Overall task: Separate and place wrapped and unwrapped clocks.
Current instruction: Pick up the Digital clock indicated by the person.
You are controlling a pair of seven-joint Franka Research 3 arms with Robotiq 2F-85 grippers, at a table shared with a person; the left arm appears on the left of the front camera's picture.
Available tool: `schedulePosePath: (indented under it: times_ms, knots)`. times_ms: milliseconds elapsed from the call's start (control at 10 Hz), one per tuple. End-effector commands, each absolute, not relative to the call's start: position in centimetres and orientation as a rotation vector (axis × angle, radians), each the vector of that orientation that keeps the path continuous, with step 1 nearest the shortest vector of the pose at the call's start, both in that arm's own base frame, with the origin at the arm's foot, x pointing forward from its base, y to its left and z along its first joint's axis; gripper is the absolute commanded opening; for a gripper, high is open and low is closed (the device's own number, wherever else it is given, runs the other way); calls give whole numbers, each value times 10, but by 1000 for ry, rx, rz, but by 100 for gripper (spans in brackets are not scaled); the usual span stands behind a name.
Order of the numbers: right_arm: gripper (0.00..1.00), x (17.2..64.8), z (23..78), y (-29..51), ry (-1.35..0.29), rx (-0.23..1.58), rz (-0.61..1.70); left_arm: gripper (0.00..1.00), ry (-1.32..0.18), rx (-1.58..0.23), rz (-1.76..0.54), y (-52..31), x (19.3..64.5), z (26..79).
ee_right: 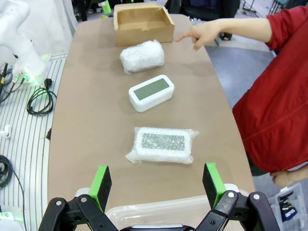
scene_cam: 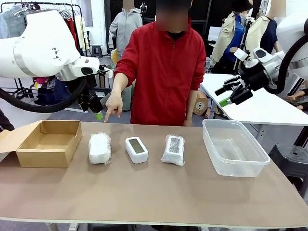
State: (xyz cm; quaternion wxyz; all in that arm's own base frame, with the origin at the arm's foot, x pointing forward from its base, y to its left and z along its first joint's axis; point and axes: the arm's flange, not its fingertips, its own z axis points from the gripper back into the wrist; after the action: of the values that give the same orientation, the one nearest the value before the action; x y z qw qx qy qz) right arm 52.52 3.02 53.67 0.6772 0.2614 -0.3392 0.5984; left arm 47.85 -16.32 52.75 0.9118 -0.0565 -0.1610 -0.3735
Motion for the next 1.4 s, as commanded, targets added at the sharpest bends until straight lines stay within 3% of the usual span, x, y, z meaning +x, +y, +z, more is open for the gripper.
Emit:
schedulePosePath:
  times_ms: [0,700,1300]
  knots:
    - [100,524,539,29,-764,595,1347,100,-238,-126,-647,-176,480,523]
    - [100,524,539,29,-764,595,1347,100,-131,-80,-169,-206,541,440]
    - [100,524,539,29,-764,595,1347,100,-102,-31,124,-196,557,388]
